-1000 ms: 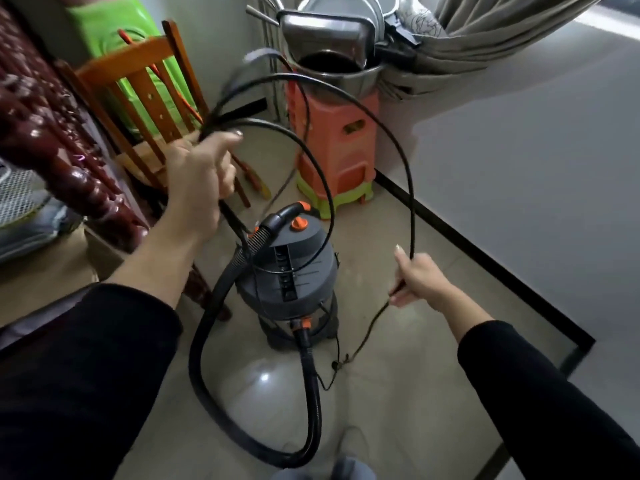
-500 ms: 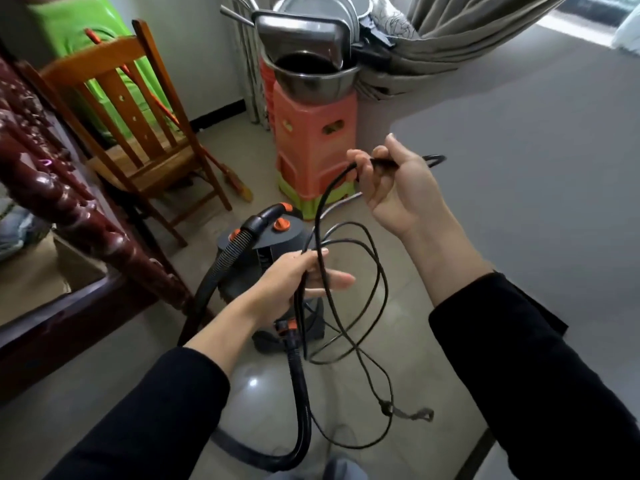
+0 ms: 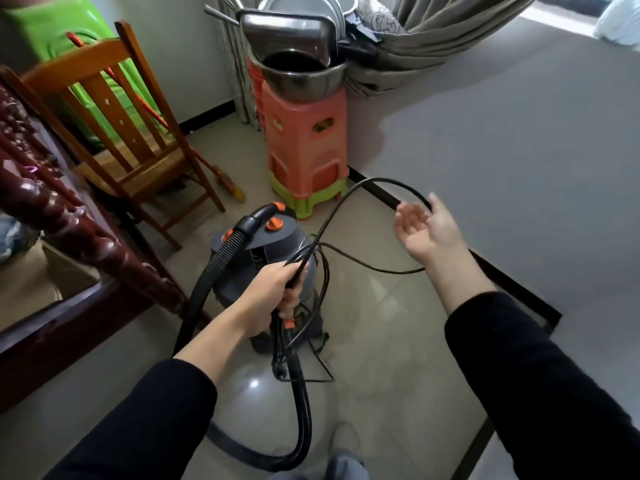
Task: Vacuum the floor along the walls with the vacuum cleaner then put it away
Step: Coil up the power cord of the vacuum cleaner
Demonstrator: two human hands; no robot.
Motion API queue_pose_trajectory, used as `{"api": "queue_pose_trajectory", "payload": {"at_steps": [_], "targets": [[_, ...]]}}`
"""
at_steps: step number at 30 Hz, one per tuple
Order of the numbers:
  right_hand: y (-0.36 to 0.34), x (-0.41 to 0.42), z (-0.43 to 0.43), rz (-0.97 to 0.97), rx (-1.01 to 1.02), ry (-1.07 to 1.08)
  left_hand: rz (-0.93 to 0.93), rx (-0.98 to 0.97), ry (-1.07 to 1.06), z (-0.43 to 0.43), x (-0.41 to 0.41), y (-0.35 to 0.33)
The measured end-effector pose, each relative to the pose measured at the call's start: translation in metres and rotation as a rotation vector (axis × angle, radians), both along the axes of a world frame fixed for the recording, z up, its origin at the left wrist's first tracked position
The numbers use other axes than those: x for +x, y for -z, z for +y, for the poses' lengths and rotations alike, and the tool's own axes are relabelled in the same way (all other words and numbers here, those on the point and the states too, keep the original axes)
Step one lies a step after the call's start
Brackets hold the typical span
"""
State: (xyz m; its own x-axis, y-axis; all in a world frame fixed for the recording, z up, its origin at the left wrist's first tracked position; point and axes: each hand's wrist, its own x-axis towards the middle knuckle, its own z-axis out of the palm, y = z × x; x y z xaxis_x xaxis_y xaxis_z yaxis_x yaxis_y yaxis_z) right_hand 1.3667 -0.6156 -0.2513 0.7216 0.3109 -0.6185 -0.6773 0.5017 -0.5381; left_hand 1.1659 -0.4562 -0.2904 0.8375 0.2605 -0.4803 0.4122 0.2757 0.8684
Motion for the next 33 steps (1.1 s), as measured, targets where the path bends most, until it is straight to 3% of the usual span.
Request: {"api": "queue_pose_trajectory", "payload": {"at_steps": [3,8,11,15,18,20,22,24,28,31,33], "targets": [[0.009,-0.008,-0.006,0.014,0.054,-0.028,0.004,0.043,0.019,0.012,-0.001,-0.004],[-0.016,-0.021,0.002,-0.138,0.482,-0.106,0.006,0.126,-0.006,0.018,0.004,-0.008],[-0.007,-0.024,0.0,-0.05,0.485,-0.128,-0.002,0.166,-0.017,0.017,0.006,-0.012],[0.024,-0.018,-0.023,-0.063,0.017,-0.37,-0.01,0.155,0.02,0.023,0.003,-0.017],[0.031,-0.003,-0.032,-0.227,-0.291,-0.171,0.014,0.206,0.065,0.03,0.0,-0.016],[0.03,0.007,-0.04,-0.401,-0.612,-0.058,0.049,0.269,0.026,0.04,-0.006,-0.013],[0.038,0.013,-0.053,-0.576,-0.955,-0.034,0.091,0.334,-0.039,0.053,-0.013,-0.009],[0.052,0.008,-0.066,-0.725,-1.152,-0.064,0.119,0.331,-0.132,0.064,-0.019,-0.003],[0.094,-0.02,-0.086,-0.849,-1.305,-0.262,0.121,0.35,-0.168,0.064,-0.018,0.003],[0.115,-0.035,-0.09,-0.605,-1.532,-0.629,0.097,0.384,-0.166,0.061,-0.015,0.002],[0.11,-0.044,-0.08,-0.587,-1.558,-0.831,0.078,0.357,-0.128,0.058,-0.013,-0.002]]}}
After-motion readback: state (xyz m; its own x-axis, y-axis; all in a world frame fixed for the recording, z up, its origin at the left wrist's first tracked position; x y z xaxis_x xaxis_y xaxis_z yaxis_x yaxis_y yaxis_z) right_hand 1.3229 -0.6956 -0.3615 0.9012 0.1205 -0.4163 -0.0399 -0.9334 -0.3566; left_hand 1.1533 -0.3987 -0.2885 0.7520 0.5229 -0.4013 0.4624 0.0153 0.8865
